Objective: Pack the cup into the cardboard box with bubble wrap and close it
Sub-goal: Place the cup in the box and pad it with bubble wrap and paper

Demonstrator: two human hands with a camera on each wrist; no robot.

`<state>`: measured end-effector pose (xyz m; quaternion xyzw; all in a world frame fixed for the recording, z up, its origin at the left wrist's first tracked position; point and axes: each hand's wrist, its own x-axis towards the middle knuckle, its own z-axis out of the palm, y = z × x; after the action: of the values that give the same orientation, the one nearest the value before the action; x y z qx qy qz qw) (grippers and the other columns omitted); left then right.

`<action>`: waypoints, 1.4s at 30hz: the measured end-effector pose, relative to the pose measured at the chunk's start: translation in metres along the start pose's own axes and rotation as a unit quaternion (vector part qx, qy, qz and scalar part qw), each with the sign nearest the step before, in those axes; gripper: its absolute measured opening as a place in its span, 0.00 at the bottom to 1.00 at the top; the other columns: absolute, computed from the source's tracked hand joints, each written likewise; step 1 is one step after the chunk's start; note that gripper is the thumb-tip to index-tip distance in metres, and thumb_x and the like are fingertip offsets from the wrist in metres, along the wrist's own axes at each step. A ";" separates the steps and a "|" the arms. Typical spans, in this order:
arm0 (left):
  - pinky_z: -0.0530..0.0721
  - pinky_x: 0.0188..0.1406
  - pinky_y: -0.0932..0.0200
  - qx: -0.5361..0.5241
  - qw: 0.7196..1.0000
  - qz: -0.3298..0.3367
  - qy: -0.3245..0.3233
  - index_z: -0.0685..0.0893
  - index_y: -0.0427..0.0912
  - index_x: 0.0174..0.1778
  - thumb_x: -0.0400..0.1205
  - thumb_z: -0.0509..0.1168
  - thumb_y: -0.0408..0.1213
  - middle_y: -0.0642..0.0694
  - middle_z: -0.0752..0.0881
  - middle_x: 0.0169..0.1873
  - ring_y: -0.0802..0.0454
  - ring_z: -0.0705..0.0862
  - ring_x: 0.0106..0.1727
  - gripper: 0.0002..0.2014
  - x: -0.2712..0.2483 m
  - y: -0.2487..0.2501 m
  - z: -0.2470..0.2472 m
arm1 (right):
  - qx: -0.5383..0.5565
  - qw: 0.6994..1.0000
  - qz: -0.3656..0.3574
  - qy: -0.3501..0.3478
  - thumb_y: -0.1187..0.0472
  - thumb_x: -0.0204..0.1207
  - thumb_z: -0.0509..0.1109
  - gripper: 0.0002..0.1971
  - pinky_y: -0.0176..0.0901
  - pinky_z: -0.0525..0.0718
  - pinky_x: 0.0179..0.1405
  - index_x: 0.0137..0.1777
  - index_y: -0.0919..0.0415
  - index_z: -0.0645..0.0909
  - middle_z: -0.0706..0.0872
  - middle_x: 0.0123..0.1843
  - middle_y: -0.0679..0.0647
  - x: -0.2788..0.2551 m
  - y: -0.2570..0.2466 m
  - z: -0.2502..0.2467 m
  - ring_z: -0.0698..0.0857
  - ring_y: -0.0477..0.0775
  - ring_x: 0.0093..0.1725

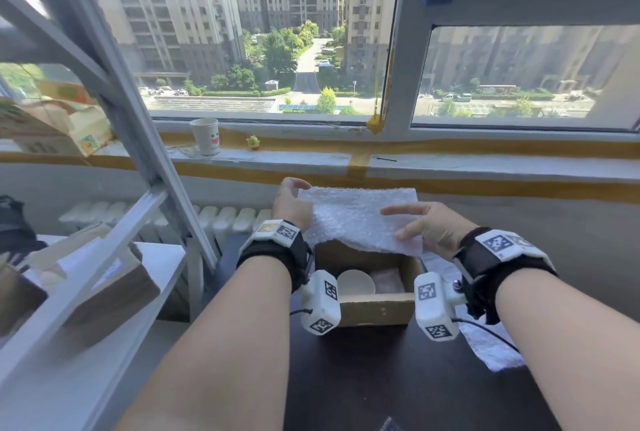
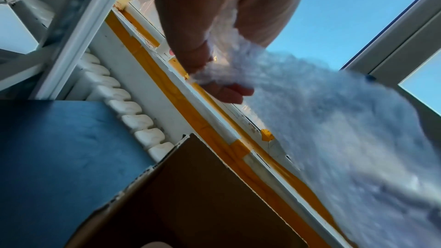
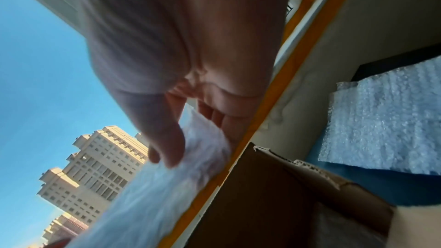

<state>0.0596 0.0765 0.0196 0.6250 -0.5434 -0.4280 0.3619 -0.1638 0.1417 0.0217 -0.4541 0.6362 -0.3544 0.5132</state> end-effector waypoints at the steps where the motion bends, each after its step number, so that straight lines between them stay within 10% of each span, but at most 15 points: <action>1: 0.78 0.32 0.60 -0.005 1.000 0.009 -0.028 0.82 0.51 0.53 0.81 0.62 0.26 0.40 0.84 0.60 0.46 0.85 0.44 0.14 0.000 -0.001 0.000 | 0.004 1.000 -0.007 0.023 0.85 0.68 0.66 0.27 0.51 0.84 0.58 0.50 0.52 0.89 0.84 0.64 0.62 0.001 0.001 -0.001 0.84 0.63 0.55; 5: 0.74 0.66 0.50 0.042 0.982 -0.021 -0.181 0.87 0.54 0.61 0.72 0.77 0.31 0.47 0.80 0.69 0.47 0.78 0.67 0.22 -0.005 -0.002 -0.004 | 0.010 0.997 -0.014 0.074 0.87 0.67 0.65 0.31 0.42 0.82 0.48 0.58 0.51 0.86 0.82 0.58 0.60 0.001 0.006 -0.008 0.80 0.51 0.43; 8: 0.71 0.72 0.50 0.075 0.985 -0.024 -0.152 0.86 0.51 0.67 0.68 0.78 0.25 0.44 0.81 0.70 0.45 0.76 0.74 0.31 -0.003 -0.005 -0.004 | -0.035 0.995 0.002 0.090 0.83 0.68 0.69 0.30 0.41 0.82 0.44 0.63 0.52 0.84 0.80 0.47 0.52 0.005 0.011 -0.010 0.80 0.48 0.38; 12: 0.81 0.60 0.56 0.107 0.991 -0.011 -0.078 0.90 0.43 0.58 0.67 0.81 0.29 0.44 0.88 0.57 0.46 0.85 0.59 0.22 -0.001 -0.013 -0.003 | -0.035 0.989 -0.001 0.142 0.80 0.67 0.73 0.19 0.53 0.85 0.60 0.49 0.56 0.88 0.88 0.50 0.61 0.011 0.013 -0.005 0.85 0.60 0.51; 18: 0.79 0.42 0.58 0.366 0.913 0.105 -0.147 0.87 0.48 0.46 0.67 0.79 0.48 0.51 0.85 0.44 0.50 0.83 0.48 0.15 -0.012 -0.002 0.004 | -0.097 0.980 -0.062 0.161 0.73 0.66 0.75 0.08 0.40 0.77 0.35 0.40 0.60 0.86 0.85 0.40 0.57 0.003 0.002 0.004 0.80 0.54 0.40; 27: 0.65 0.27 0.59 0.299 0.935 0.147 -0.118 0.65 0.47 0.23 0.70 0.70 0.52 0.50 0.68 0.22 0.50 0.69 0.27 0.22 -0.020 0.009 0.030 | -0.171 0.945 -0.141 0.240 0.65 0.67 0.75 0.12 0.43 0.70 0.34 0.32 0.58 0.74 0.70 0.30 0.52 0.003 -0.011 0.015 0.69 0.53 0.31; 33: 0.58 0.24 0.60 0.206 0.963 0.096 -0.143 0.59 0.47 0.19 0.73 0.72 0.47 0.52 0.59 0.19 0.52 0.59 0.22 0.28 -0.023 0.018 0.043 | -0.361 0.858 -0.257 0.259 0.65 0.71 0.73 0.08 0.42 0.77 0.51 0.50 0.60 0.84 0.86 0.48 0.54 -0.009 -0.022 0.031 0.82 0.56 0.52; 42: 0.69 0.31 0.61 0.076 0.980 -0.017 -0.184 0.75 0.48 0.19 0.77 0.68 0.34 0.47 0.69 0.24 0.49 0.69 0.28 0.19 -0.019 0.004 0.032 | -0.299 0.914 -0.218 0.165 0.59 0.73 0.72 0.06 0.45 0.83 0.49 0.40 0.57 0.90 0.88 0.46 0.49 -0.007 -0.021 0.035 0.84 0.51 0.47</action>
<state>0.0277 0.0952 0.0144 0.5702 -0.6211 -0.4992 0.1997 -0.1252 0.1413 0.0358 -0.6491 0.6733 -0.3202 0.1511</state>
